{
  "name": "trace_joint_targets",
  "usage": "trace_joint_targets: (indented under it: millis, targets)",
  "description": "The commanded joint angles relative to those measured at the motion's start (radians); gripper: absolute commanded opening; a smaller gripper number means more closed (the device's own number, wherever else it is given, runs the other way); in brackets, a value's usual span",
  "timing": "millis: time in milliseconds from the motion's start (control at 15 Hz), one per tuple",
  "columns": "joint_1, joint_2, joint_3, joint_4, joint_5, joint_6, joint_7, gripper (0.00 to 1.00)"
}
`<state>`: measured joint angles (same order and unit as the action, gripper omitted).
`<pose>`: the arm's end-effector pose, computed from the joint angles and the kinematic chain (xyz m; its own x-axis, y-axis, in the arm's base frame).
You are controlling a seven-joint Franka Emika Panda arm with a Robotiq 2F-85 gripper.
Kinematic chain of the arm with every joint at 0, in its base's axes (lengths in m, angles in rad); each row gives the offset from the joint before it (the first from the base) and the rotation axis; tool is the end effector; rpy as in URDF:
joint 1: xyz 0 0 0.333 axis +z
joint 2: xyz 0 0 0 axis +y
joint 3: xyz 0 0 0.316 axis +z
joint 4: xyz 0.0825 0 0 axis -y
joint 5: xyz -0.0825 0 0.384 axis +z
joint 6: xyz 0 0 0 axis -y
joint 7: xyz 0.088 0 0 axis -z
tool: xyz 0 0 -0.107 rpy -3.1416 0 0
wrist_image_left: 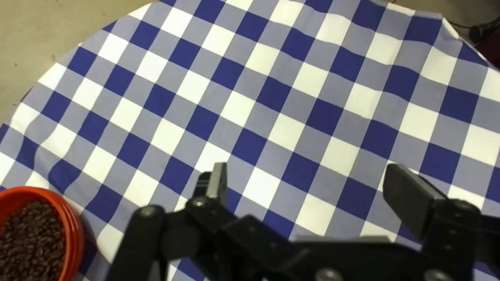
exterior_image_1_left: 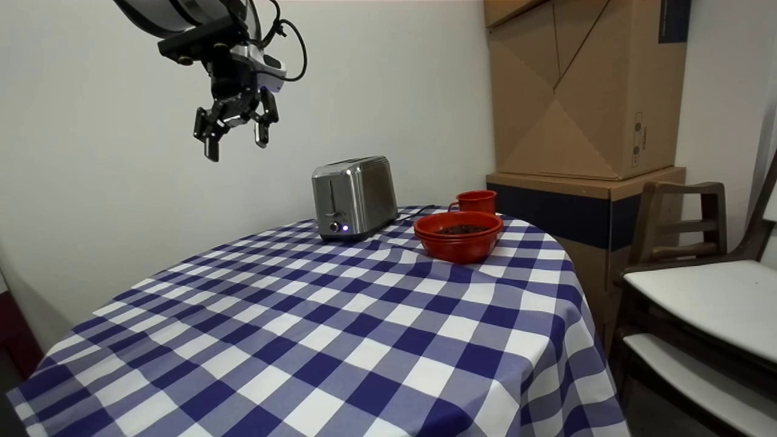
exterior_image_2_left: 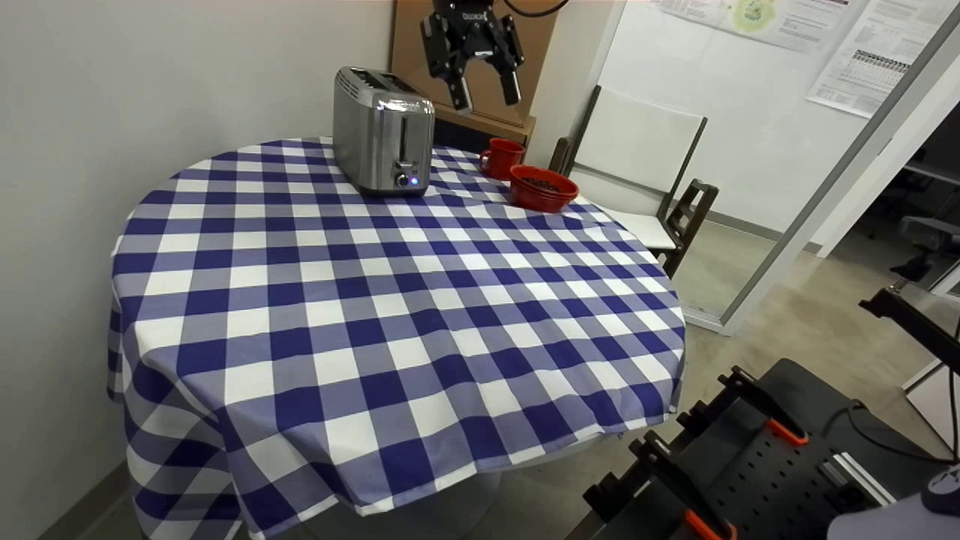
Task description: Push down the lever on the toaster
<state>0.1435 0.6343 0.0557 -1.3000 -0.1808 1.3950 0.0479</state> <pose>0.6556 0.1025 0.3438 0.8579 0.1005 -0.5039 0.2070 -0.9652 0.1599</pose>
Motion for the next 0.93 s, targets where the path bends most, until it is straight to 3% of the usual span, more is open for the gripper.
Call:
trace_joint_targets:
  millis: [0, 267, 400, 800, 867]
  targets:
    - [0.035, -0.179, 0.004, -0.238, -0.058, 0.122, 0.016, 1.0]
    - [0.078, -0.333, 0.008, -0.426, -0.166, 0.309, 0.128, 1.0]
    - [0.082, -0.418, 0.015, -0.521, -0.165, 0.399, 0.218, 1.0]
    - [0.019, -0.724, 0.017, -0.82, 0.016, 0.536, 0.369, 1.0]
    - [0.03, -0.584, 0.034, -0.672, -0.039, 0.47, 0.34, 1.0]
